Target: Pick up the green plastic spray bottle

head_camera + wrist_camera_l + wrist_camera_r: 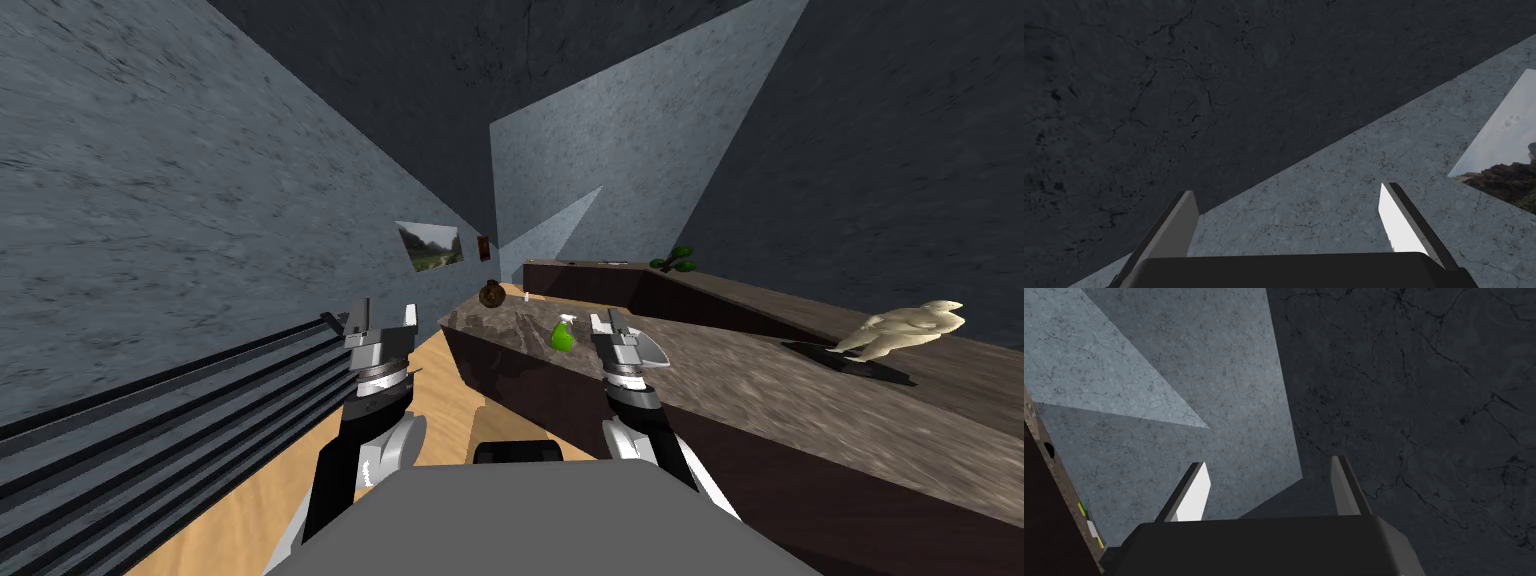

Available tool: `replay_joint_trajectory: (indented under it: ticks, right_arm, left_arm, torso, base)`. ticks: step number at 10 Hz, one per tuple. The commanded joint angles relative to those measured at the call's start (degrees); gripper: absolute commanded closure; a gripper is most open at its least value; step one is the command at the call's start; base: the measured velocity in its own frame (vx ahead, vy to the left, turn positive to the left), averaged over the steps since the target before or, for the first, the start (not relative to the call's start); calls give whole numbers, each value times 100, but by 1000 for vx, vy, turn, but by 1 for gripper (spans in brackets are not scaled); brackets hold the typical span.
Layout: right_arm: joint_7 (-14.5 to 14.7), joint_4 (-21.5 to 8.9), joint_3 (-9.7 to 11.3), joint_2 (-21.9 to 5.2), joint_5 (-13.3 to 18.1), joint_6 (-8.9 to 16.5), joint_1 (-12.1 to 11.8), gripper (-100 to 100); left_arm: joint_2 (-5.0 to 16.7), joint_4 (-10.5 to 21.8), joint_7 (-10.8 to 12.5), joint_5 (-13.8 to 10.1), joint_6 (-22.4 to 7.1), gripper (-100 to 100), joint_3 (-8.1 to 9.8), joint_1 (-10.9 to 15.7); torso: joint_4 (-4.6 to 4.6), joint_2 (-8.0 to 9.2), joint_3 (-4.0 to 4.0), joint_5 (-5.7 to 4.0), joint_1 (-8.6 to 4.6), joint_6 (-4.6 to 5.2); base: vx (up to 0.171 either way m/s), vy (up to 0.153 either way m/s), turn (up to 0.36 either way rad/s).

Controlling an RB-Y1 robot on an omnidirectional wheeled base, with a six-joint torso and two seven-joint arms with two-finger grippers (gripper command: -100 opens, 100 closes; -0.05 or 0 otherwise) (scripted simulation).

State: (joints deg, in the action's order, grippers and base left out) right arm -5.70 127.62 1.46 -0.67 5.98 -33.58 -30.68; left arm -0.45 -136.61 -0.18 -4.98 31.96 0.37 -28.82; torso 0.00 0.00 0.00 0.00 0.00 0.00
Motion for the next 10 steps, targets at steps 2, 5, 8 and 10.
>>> replay_joint_trajectory:
  ticks: [2,5,8,10]
  right_arm:
    - [-106,-143,49,-354,-105,164,15,-100]
    - [-358,-528,167,-579,-437,652,161,-100]
    - [-610,-993,279,-640,-846,1166,398,-100]
    - [-702,-1181,316,-656,-1012,1411,507,-100]
  left_arm:
    - [0,0,0,0,0,0,0,1]
    - [-1,0,0,0,-1,0,-1,2]
    - [-1,1,0,0,-1,0,-1,2]
    - [0,1,0,0,0,0,0,1]
  torso:
    - [3,16,9,1,5,-2]
    - [13,59,34,6,29,-1]
    - [14,65,37,5,23,0]
    - [13,52,31,0,-3,2]
  base:
    - [-79,30,124]
    - [-160,72,182]
    - [-163,51,166]
    - [-111,5,67]
